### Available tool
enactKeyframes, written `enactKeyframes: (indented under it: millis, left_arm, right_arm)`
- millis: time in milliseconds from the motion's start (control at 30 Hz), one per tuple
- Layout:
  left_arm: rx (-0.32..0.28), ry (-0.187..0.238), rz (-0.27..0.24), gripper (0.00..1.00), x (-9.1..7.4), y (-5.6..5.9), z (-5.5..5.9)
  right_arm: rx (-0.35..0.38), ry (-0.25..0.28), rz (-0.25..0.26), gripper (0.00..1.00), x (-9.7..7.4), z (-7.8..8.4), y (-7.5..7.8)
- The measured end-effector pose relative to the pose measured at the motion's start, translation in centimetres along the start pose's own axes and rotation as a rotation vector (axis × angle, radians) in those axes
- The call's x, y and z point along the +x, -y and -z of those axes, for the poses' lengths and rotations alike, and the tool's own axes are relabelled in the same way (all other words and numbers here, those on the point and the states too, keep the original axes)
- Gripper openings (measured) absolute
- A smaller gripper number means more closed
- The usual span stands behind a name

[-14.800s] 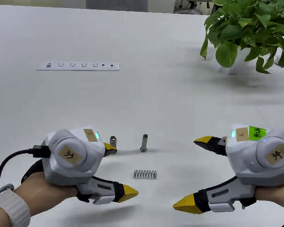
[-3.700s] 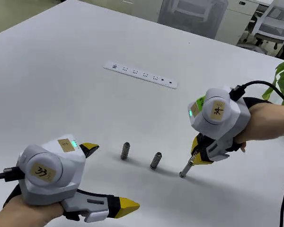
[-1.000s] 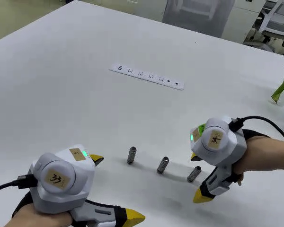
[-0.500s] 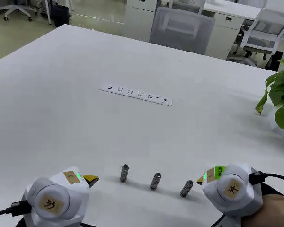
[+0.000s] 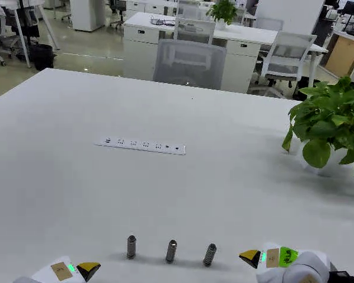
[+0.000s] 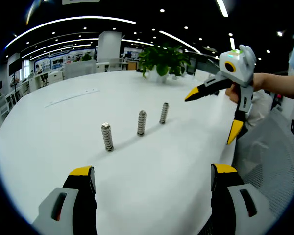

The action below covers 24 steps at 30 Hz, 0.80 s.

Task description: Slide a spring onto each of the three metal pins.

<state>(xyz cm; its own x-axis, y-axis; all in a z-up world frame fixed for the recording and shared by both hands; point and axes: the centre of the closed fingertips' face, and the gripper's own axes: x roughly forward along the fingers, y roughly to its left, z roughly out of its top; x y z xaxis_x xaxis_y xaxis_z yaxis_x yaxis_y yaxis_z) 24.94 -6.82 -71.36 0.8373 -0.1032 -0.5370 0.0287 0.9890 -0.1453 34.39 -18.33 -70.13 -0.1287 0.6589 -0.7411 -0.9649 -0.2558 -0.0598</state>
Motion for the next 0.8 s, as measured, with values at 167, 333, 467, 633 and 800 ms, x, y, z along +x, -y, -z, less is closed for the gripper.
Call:
enactKeyframes:
  millis: [167,333,467,633,800]
  left_arm:
    - [0.011,-0.007,0.004,1.00,-0.5,0.3,-0.3]
    - [0.030,0.007,-0.006,1.00,-1.6,0.5,-0.7]
    - [0.027,0.000,-0.017,1.00,-1.5,0.5,-0.9]
    - [-0.015,-0.020,-0.040,1.00,-1.5,-0.3,0.2]
    - [-0.027,-0.006,-0.054,1.00,-1.3,-0.8,0.1]
  right_arm:
    - [0.082,0.050,0.028,0.99,-1.2,0.7,-1.2]
    - [0.119,0.102,0.093,0.99,-2.0,0.9,-0.7]
    - [0.140,0.118,0.136,0.99,-2.4,1.1,0.0]
    - [0.196,0.147,0.165,0.99,-2.4,1.2,-0.1]
    - [0.261,0.216,0.245,0.99,-2.5,0.8,0.3]
